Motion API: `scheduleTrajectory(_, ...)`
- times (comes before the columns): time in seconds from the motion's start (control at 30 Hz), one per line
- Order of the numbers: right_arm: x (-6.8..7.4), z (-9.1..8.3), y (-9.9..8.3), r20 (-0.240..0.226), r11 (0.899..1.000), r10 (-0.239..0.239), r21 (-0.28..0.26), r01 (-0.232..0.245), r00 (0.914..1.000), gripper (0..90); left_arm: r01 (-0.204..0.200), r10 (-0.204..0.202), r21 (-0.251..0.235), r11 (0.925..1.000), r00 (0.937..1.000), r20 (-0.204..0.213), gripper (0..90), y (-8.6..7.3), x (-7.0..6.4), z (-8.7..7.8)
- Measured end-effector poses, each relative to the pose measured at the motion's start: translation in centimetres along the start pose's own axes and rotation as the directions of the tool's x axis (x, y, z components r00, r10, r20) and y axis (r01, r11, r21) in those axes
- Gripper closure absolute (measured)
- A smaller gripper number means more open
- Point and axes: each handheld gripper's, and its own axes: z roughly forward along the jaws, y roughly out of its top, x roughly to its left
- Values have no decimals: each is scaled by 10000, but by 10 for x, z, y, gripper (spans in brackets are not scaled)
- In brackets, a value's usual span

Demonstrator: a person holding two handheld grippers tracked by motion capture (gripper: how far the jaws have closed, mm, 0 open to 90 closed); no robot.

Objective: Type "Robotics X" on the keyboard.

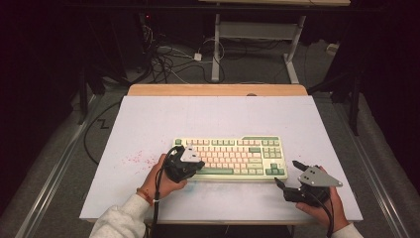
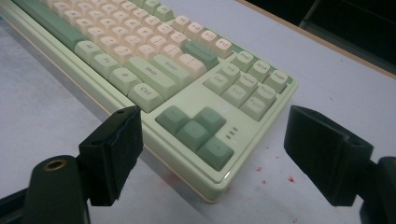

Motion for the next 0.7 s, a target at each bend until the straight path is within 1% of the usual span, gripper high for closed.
scheduleTrajectory(0.1,0,0,0,5,10000,-14,3,14,10000,199,63,-63,-11,10000,9999,-100,875,2,3,1)
scheduleTrajectory(0.17,0,0,0,3,10000,-18,38,18,10000,198,95,-95,-10,10000,9999,-72,875,2,4,2)
scheduleTrajectory(0.2,0,1,0,-2,10000,-26,37,26,10000,198,65,-64,10,10000,9999,-144,874,3,5,3)
scheduleTrajectory(0.33,0,2,-1,-75,9999,-80,102,80,9999,198,14,-13,82,10000,10000,-77,875,6,7,7)
scheduleTrajectory(0.43,0,1,-1,-79,9999,-89,120,90,9999,197,-88,88,246,9997,10000,-1,875,8,7,12)
scheduleTrajectory(0.5,-1,1,-1,-79,9999,-120,110,121,9999,197,-52,51,303,9995,10000,24,875,8,8,15)
scheduleTrajectory(0.53,-1,2,-1,-77,9999,-89,116,90,9999,197,-128,129,399,9991,9999,-27,875,9,8,15)
scheduleTrajectory(0.57,-1,2,-2,-67,9999,-62,135,63,10000,197,-116,119,434,9990,9999,-72,874,8,8,16)
scheduleTrajectory(0.6,-1,2,-2,-62,9999,-64,158,65,10000,197,-329,349,699,9970,9990,-270,875,8,8,18)
scheduleTrajectory(0.63,-1,2,-2,-62,9998,-47,179,48,10000,197,-313,330,626,9976,9991,-273,876,7,9,18)
scheduleTrajectory(0.67,-1,2,-2,-67,9998,-45,179,47,10000,197,-161,169,532,9985,9997,-156,875,6,10,17)
scheduleTrajectory(0.7,-1,2,-2,-74,9998,-44,170,46,10000,197,-124,130,482,9988,9998,-122,875,6,11,17)
